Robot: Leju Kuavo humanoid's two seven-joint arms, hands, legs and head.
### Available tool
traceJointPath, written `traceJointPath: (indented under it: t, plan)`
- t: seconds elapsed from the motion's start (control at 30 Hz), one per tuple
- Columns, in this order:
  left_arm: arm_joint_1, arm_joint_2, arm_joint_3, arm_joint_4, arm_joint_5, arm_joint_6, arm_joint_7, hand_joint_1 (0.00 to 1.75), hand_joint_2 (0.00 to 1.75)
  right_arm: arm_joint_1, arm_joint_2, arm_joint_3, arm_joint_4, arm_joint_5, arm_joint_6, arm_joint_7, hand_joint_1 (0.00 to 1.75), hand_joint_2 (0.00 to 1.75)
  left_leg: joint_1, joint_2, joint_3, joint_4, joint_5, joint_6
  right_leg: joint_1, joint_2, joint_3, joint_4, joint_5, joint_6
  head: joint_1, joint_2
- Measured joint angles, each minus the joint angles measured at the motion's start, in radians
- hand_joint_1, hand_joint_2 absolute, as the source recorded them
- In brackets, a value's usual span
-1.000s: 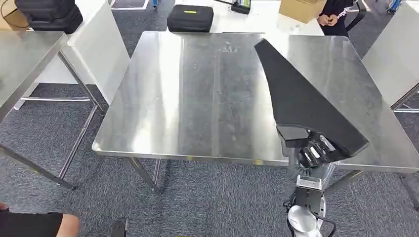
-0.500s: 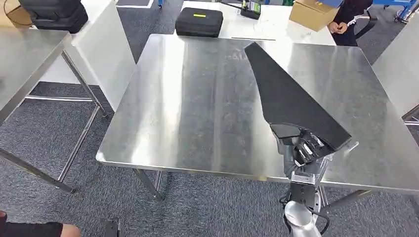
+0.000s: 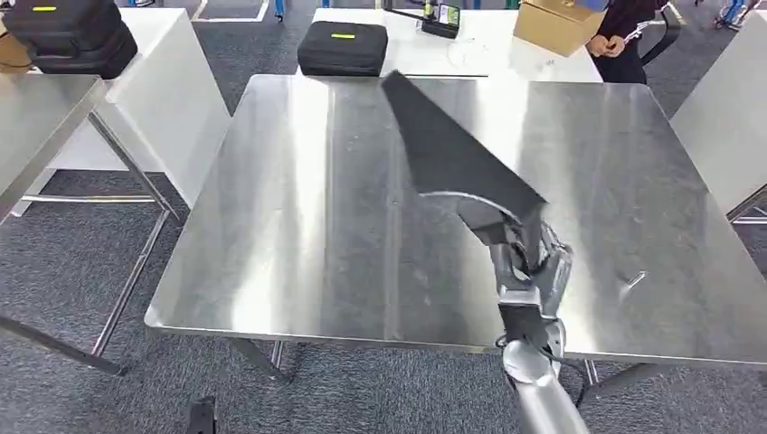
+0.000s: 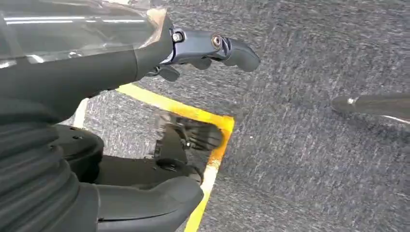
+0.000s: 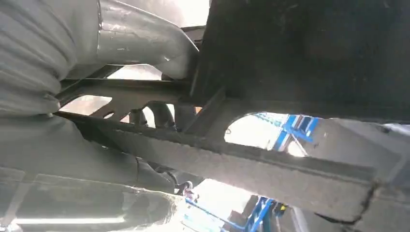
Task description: Take the parts from the cabinet and place them on the table.
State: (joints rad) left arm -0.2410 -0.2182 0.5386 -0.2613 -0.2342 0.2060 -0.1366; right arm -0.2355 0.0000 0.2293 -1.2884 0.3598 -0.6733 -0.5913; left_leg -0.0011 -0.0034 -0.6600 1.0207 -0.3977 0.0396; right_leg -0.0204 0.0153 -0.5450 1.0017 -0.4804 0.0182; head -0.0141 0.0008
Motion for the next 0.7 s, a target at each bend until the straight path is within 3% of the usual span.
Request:
traceJointPath:
  t: [0.03,0.07,0.1,0.13,0.2,0.33,0.47,0.63,0.7]
  plan:
    - [-0.008,0.000,-0.005,0.000,0.002,0.005,0.003,0.00,1.75,-0.044,0.000,0.005,0.054,0.007,0.000,0.000,1.75,1.75,-0.005,0.003,-0.001,-0.007,-0.027,0.001,0.008,0.002,-0.003,0.000,-0.001,0.004,0.000,0.000]
    - [-0.014,-0.004,-0.011,0.000,0.006,0.007,0.004,0.00,1.75,-0.090,0.000,0.007,0.114,0.012,0.000,0.001,1.75,1.75,-0.009,0.001,0.008,-0.005,-0.020,0.002,0.008,0.002,-0.009,-0.001,-0.003,0.010,-0.001,0.000]
    - [-0.015,-0.006,-0.014,0.001,0.008,0.010,0.006,0.00,1.75,-0.122,0.001,0.009,0.169,0.017,0.000,0.002,1.75,1.75,-0.007,-0.001,0.008,-0.011,0.001,-0.005,0.012,0.000,-0.010,0.008,-0.009,0.009,0.000,0.000]
    - [-0.016,-0.007,-0.015,0.002,0.008,0.013,0.006,0.00,1.75,-0.153,0.001,0.011,0.210,0.025,-0.004,0.001,1.75,1.75,-0.009,-0.002,0.008,-0.008,-0.001,-0.010,0.014,-0.002,-0.008,0.005,-0.007,0.010,0.000,0.000]
    - [-0.017,-0.008,-0.019,0.004,0.012,0.015,0.006,0.00,1.75,-0.216,0.004,0.012,0.298,0.075,-0.010,0.002,1.75,1.75,-0.016,-0.007,0.006,-0.008,-0.002,-0.008,0.011,-0.005,-0.007,0.002,-0.006,0.011,0.000,0.000]
    - [-0.022,-0.014,-0.042,0.005,0.012,0.013,0.012,0.00,1.75,-0.340,0.018,-0.018,0.451,0.301,-0.011,0.048,1.75,1.75,-0.017,-0.007,0.005,-0.008,-0.004,0.002,0.010,-0.005,-0.004,-0.008,-0.005,0.014,0.001,0.000]
    - [-0.025,-0.017,-0.068,0.005,0.007,0.005,0.022,0.00,1.75,-0.434,0.029,-0.090,0.561,0.534,-0.012,0.125,1.75,1.75,-0.018,-0.007,0.005,-0.008,-0.004,0.007,0.009,-0.006,-0.003,-0.010,-0.002,0.018,0.001,0.000]
    - [-0.027,-0.019,-0.087,0.006,0.006,0.005,0.023,0.00,1.75,-0.477,0.037,-0.143,0.630,0.582,-0.012,0.147,1.75,1.75,-0.018,-0.007,0.005,-0.008,-0.004,0.010,0.009,-0.007,-0.003,-0.010,-0.001,0.021,0.001,0.000]
    - [-0.029,-0.021,-0.091,0.006,0.003,0.005,0.026,0.00,1.75,-0.486,0.040,-0.166,0.644,0.690,-0.012,0.194,1.75,1.75,-0.018,-0.006,0.005,-0.007,-0.003,0.010,0.009,-0.007,-0.003,-0.010,0.000,0.022,0.001,0.000]
